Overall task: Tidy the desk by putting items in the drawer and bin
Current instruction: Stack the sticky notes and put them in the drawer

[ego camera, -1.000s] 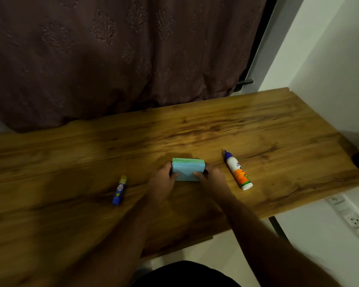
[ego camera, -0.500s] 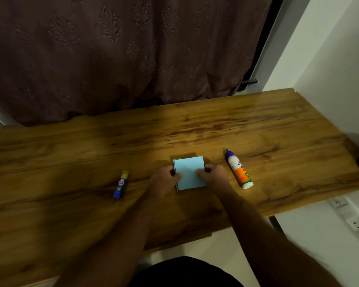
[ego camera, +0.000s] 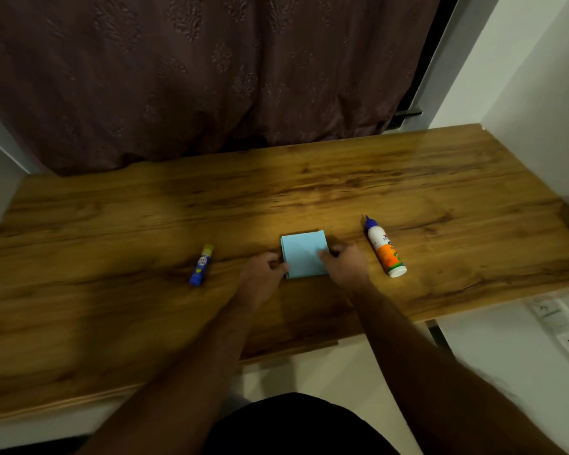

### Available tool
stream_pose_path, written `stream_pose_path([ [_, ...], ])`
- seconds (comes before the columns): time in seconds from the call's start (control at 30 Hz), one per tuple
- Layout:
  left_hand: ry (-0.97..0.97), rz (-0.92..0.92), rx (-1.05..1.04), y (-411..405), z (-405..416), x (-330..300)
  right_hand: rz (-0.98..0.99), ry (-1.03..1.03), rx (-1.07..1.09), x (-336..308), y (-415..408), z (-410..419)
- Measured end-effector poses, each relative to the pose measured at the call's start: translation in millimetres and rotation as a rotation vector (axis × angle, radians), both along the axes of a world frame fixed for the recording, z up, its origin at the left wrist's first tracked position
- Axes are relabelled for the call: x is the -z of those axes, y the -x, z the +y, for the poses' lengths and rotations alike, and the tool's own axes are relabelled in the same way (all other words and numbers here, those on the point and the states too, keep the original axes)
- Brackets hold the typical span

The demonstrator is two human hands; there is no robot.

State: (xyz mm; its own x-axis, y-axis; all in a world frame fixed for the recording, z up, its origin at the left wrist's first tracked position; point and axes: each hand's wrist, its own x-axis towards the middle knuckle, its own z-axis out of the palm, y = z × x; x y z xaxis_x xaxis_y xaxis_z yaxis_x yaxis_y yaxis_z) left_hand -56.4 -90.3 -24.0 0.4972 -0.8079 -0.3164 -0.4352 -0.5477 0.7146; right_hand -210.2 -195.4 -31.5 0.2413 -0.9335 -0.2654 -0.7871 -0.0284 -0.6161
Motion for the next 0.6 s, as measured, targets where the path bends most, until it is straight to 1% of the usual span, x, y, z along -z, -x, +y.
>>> stream_pose_path([
  [0.07,0.031,0.078,-0.058,-0.5,15.7,1.7,-0.02,0.095,0.053,3.8,5.8,12.4],
  [0.13,0.087,0.225,-0.132,1.1,34.9,-0.9,-0.092,0.223,0.109,2.2,10.3,32.4],
  [0.2,0.142,0.381,-0.199,4.0,56.6,-6.9,-0.216,0.265,0.116,-0.2,10.4,59.9],
  [0.27,0.196,0.534,-0.279,7.4,77.2,-12.9,-0.313,0.243,0.096,0.1,6.9,90.8],
  [0.33,0.207,0.662,-0.361,8.5,98.6,-15.0,-0.385,0.12,0.1,1.5,-1.3,124.9],
  [0.4,0.187,0.765,-0.421,7.7,122.3,-14.0,-0.469,-0.057,0.113,1.6,-11.3,159.2],
  [0.5,0.155,0.835,-0.469,4.3,162.1,-12.8,-0.533,-0.268,0.093,-0.5,-21.4,205.3],
  [0.6,0.13,0.936,-0.573,-3.7,206.3,-2.6,-0.578,-0.525,0.175,12.3,-26.1,247.5],
])
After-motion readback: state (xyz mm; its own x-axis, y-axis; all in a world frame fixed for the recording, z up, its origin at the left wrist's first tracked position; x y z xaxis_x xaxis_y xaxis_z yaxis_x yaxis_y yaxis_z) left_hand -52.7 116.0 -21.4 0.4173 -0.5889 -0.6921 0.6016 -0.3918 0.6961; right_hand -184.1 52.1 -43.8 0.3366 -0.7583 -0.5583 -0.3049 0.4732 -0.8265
